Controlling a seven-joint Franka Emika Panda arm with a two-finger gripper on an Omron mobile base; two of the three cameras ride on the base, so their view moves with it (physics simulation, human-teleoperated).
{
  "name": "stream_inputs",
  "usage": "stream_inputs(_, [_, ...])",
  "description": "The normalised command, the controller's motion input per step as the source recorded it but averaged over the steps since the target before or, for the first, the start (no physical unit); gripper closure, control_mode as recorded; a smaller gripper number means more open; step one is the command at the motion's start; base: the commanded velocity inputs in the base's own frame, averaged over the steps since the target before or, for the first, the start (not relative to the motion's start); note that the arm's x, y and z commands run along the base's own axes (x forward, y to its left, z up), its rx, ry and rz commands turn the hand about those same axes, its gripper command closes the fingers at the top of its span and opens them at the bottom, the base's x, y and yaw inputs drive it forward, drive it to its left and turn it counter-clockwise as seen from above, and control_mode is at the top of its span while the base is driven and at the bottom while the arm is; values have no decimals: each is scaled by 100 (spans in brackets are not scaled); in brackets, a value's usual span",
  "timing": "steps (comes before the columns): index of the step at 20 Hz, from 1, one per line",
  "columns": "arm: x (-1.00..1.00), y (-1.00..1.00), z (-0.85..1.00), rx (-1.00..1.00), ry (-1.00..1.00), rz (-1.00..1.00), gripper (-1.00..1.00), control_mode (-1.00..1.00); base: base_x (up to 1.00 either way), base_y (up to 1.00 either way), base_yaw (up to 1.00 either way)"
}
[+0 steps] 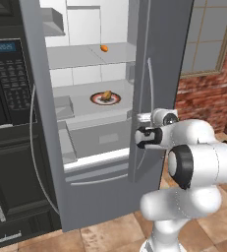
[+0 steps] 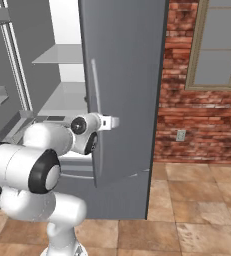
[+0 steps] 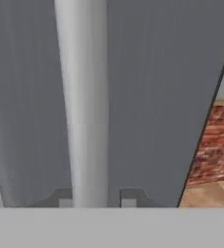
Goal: Retrieve the chicken drumstick from the fridge and place it on the saucepan with marinade on the stove.
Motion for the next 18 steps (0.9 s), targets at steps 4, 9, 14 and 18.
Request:
stream_inputs(4, [-91,-100,8,0,22,-17,100,-100,0,0,0])
stream_inputs(9, [-34,-75,0,1,19,-6,100,-100,0,0,0])
stream_inputs(14, [-1,-9,0,0,1,0,-100,-100,0,0,0])
stream_inputs(18, [-15,0,18,0,0,0,-100,-100,0,0,0])
